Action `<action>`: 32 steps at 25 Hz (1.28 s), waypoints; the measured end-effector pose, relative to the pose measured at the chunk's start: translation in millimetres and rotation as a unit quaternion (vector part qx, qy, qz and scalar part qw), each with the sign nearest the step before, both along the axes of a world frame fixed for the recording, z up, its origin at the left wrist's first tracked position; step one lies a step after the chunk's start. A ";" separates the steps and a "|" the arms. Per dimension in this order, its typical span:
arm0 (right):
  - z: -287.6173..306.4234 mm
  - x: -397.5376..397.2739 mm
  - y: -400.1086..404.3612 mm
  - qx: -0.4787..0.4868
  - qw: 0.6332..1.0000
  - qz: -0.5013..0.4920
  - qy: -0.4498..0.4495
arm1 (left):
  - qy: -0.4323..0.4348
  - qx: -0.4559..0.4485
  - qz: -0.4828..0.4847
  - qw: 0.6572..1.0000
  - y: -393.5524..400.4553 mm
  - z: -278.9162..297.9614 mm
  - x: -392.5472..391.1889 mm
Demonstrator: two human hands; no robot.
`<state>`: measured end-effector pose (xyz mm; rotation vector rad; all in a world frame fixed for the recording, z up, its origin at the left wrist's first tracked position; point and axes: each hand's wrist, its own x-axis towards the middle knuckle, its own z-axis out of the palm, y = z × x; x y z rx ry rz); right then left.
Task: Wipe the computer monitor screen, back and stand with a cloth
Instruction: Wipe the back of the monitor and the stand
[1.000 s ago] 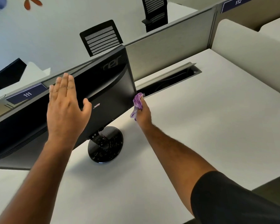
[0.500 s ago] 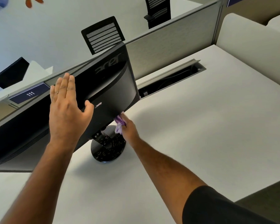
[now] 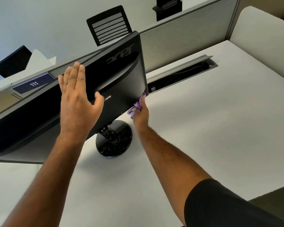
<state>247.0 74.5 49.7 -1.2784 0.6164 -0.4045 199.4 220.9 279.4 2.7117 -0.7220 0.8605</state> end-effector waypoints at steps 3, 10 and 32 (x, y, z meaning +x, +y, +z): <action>14.4 -22.0 61.3 -0.098 0.995 0.018 0.019 | 0.006 0.007 -0.002 1.000 2.8 0.8 -0.6; -14.5 -65.6 73.5 0.016 0.980 0.196 -0.005 | 0.009 0.021 0.003 1.000 3.3 0.9 0.3; 5.4 -73.2 15.0 -0.203 0.951 0.232 0.034 | 0.003 0.039 -0.020 0.999 12.3 3.8 3.5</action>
